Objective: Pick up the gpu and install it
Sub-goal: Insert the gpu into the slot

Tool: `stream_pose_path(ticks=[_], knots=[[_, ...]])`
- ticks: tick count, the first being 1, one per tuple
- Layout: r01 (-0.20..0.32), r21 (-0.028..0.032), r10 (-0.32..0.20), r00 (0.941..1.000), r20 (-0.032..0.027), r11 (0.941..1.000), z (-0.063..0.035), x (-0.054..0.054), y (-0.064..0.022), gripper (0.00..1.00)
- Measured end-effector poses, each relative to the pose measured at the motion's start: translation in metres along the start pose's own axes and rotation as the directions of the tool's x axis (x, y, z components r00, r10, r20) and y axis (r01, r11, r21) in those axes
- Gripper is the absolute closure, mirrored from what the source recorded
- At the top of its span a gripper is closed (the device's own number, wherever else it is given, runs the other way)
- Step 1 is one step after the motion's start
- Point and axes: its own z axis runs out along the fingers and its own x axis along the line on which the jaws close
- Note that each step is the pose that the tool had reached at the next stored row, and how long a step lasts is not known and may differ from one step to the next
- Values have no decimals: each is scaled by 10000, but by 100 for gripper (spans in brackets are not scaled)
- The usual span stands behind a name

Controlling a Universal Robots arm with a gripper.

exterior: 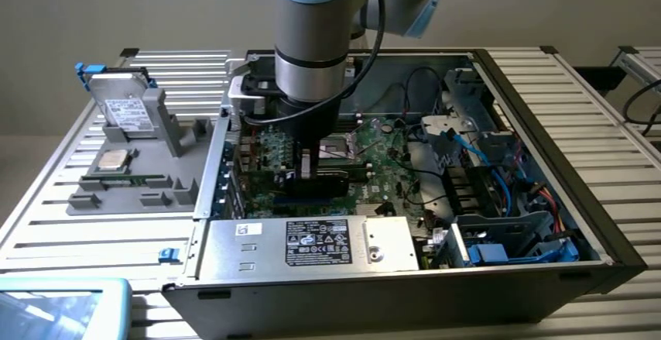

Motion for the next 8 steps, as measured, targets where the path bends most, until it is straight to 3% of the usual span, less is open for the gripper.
stream_pose_path(ticks=[8], knots=[[0, 54, 0, 10000, 4, 10000, -10, 0, 14, 72]])
